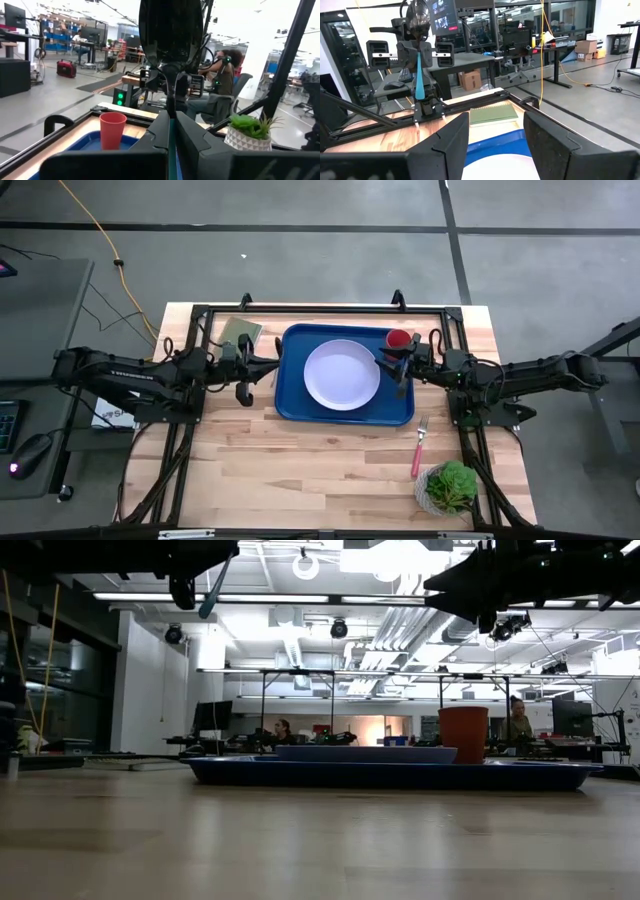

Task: Pick and place plate/cup/fork/spoon on tray
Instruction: Put the blue spoon on the blue serving tray to the left of the white plate

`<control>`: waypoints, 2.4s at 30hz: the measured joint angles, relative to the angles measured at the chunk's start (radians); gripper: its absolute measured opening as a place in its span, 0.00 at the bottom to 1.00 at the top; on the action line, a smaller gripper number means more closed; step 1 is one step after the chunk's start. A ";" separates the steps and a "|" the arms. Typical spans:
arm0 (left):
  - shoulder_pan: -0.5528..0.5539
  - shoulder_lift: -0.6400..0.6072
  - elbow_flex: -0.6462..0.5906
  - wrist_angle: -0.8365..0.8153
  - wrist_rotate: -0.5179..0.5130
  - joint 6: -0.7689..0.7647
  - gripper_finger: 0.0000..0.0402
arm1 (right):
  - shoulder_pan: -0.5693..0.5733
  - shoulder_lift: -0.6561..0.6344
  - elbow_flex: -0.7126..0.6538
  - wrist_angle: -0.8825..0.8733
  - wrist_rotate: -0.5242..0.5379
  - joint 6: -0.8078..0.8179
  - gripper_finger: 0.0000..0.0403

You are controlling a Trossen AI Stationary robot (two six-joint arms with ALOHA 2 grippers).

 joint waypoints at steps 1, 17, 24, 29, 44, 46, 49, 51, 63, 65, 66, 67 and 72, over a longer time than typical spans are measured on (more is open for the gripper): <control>0.000 0.002 0.000 0.004 -0.001 0.000 0.00 | 0.000 0.000 0.000 0.000 0.000 0.000 0.45; -0.018 0.269 0.002 0.042 -0.470 -0.245 0.00 | 0.000 0.000 0.000 0.000 0.001 0.016 0.45; 0.044 0.527 0.002 0.088 -0.455 -0.505 0.00 | 0.000 0.000 0.000 0.000 0.001 0.015 0.45; 0.104 0.639 0.004 0.113 -0.372 -0.627 0.00 | 0.000 0.000 0.000 0.000 0.001 0.015 0.45; 0.135 0.828 0.042 0.108 -0.421 -0.687 0.00 | 0.000 0.000 0.000 0.000 0.004 0.026 0.45; 0.130 0.858 0.056 0.109 -0.432 -0.684 0.00 | 0.000 0.000 -0.001 0.000 0.004 0.027 0.45; 0.130 0.901 0.072 0.106 -0.452 -0.685 0.00 | 0.000 0.000 -0.001 0.000 0.004 0.027 0.45; 0.130 0.927 0.080 0.106 -0.453 -0.686 0.00 | 0.000 0.000 -0.001 0.000 0.004 0.027 0.45; 0.129 0.977 0.089 0.111 -0.525 -0.759 0.00 | 0.000 0.000 -0.001 0.000 -0.001 0.027 0.45; 0.129 0.977 0.089 0.110 -0.525 -0.760 0.00 | 0.000 0.000 -0.001 0.000 -0.001 0.027 0.45; 0.129 0.977 0.089 0.110 -0.525 -0.760 0.00 | 0.000 0.000 -0.001 0.000 -0.001 0.027 0.45; 0.129 0.977 0.089 0.109 -0.525 -0.760 0.00 | 0.000 0.000 -0.001 0.000 -0.001 0.027 0.45; 0.129 0.977 0.089 0.106 -0.524 -0.760 0.01 | 0.000 0.000 -0.001 0.000 -0.001 0.027 0.45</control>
